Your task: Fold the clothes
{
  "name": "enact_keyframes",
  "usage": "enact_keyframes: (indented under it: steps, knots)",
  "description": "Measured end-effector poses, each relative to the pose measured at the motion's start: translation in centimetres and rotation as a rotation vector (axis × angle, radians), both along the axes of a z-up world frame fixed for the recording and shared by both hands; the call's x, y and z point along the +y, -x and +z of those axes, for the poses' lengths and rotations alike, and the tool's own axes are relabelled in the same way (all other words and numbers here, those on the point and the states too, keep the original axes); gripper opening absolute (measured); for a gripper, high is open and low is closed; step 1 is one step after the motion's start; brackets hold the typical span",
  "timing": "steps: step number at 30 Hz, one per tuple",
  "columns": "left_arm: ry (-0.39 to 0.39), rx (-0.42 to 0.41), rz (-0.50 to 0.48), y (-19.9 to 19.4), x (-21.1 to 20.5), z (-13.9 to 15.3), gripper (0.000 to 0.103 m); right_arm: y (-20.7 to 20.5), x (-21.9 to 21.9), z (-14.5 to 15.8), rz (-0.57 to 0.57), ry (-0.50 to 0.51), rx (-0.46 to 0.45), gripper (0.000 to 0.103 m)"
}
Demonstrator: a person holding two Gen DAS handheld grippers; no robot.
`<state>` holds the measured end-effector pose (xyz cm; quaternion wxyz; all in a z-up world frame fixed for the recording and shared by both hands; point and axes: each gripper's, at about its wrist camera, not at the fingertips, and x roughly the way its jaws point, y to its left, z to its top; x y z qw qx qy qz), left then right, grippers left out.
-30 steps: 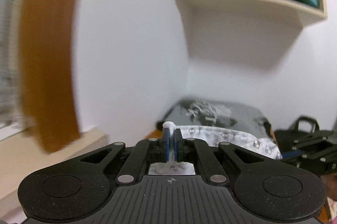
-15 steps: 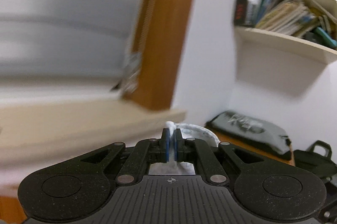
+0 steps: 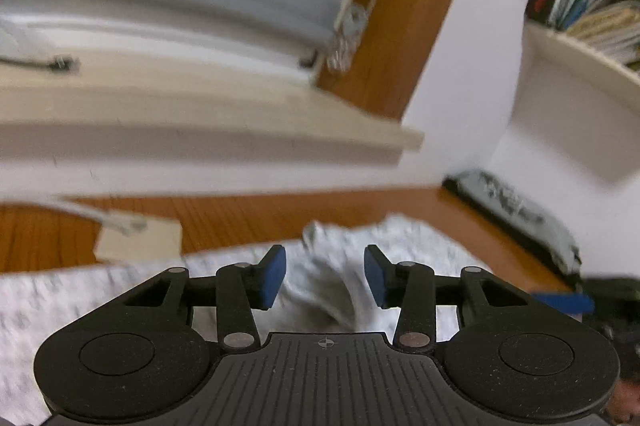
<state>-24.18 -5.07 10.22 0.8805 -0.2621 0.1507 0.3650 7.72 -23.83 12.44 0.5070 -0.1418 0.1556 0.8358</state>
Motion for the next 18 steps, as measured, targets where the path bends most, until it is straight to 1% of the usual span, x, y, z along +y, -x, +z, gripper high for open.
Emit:
enact_keyframes:
  steps: [2,6,8,10,13,15,18]
  knots:
    - [0.03,0.004,-0.025,-0.5,-0.6,-0.6,0.046,-0.4,0.4,-0.3,-0.02,0.004,-0.033,0.036]
    - [0.058,-0.006,-0.067,-0.9,-2.8,-1.5,0.046,-0.9,1.1,-1.2,-0.056,-0.006,-0.097,0.036]
    - [0.058,-0.003,-0.081,-1.1,-3.9,-1.6,0.046,-1.2,1.5,-1.7,-0.071,-0.011,-0.135,0.036]
    - [0.044,0.024,-0.098,-1.7,-4.9,-1.8,0.044,-1.8,2.0,-2.1,-0.077,0.003,-0.127,0.036]
    - [0.0,0.089,-0.119,-3.0,-5.9,-2.0,0.0,-2.5,2.8,-2.6,-0.085,0.025,-0.116,0.036]
    - [-0.035,0.092,-0.115,-2.7,-6.7,-1.5,0.0,-3.1,3.3,-3.0,-0.091,0.039,-0.108,0.036]
    - [-0.055,0.042,-0.107,-0.3,-8.0,-0.2,0.0,-3.5,3.2,-3.0,-0.093,0.044,-0.096,0.036]
